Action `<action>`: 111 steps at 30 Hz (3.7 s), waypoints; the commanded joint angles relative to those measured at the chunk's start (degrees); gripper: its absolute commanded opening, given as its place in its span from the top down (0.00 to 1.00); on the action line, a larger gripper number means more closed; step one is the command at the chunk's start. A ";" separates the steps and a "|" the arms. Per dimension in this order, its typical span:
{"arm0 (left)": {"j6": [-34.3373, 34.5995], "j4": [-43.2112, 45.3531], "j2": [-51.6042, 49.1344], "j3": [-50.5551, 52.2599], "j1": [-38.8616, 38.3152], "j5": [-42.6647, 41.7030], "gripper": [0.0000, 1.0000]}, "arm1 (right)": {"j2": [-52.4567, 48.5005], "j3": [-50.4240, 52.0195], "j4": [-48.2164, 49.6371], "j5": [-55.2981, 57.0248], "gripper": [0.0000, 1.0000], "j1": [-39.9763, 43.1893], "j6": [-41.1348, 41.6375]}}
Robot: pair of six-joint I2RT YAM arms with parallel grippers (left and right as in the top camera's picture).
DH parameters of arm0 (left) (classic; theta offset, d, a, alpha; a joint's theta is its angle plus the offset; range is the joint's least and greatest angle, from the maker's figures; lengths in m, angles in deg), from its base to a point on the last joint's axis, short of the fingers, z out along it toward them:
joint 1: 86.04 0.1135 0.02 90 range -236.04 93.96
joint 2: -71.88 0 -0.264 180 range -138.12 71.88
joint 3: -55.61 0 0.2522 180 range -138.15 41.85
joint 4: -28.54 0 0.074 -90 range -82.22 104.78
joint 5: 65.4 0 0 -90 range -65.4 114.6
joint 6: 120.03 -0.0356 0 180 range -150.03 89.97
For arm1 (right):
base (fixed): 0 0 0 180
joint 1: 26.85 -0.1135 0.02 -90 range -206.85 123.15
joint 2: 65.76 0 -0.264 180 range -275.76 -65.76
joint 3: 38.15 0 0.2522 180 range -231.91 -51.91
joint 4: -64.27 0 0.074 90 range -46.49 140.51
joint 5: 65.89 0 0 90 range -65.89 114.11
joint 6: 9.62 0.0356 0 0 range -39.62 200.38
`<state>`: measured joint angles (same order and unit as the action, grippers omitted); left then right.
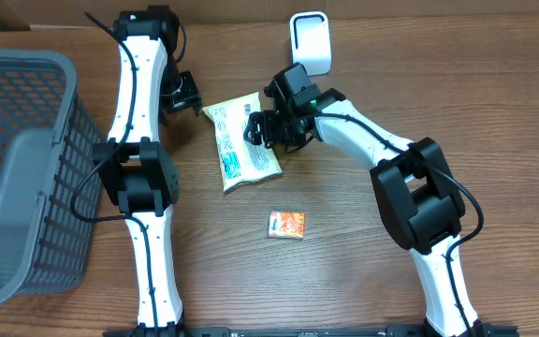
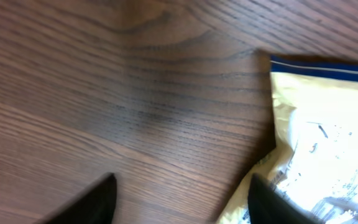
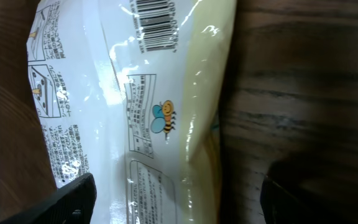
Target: Scan the item barcode
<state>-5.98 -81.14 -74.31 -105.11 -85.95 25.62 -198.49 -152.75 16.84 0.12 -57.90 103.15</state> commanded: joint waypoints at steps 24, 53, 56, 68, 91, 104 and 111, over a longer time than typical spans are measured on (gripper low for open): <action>-2.19 15.19 -0.07 19.41 -7.45 -12.13 0.95 | -2.36 1.46 0.13 -8.92 0.30 0.90 1.53; 1.77 16.70 -0.07 23.41 -8.81 -7.63 0.96 | -7.15 1.53 2.21 -19.69 0.41 3.74 1.51; 1.95 16.72 -0.07 23.93 -8.79 -6.73 0.96 | -7.15 1.51 2.89 -22.80 0.58 3.72 1.51; 1.42 15.58 -0.04 22.84 -8.59 -5.07 0.96 | -4.79 -0.61 -1.99 -18.82 0.96 6.12 1.05; -1.36 7.91 -0.04 6.62 -8.17 -5.49 0.85 | 23.80 -0.35 -42.58 56.76 0.96 8.31 1.33; -1.79 7.89 -0.04 6.62 -8.17 -5.33 0.84 | 14.19 6.71 -41.99 57.29 0.96 16.48 2.56; -1.77 8.13 -0.07 6.62 -8.17 -5.51 0.81 | 14.08 6.71 -38.69 50.03 0.96 11.61 2.56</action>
<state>-6.61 -73.03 -74.11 -97.63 -93.90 19.72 -184.46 -145.97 -23.29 55.88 -43.12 105.05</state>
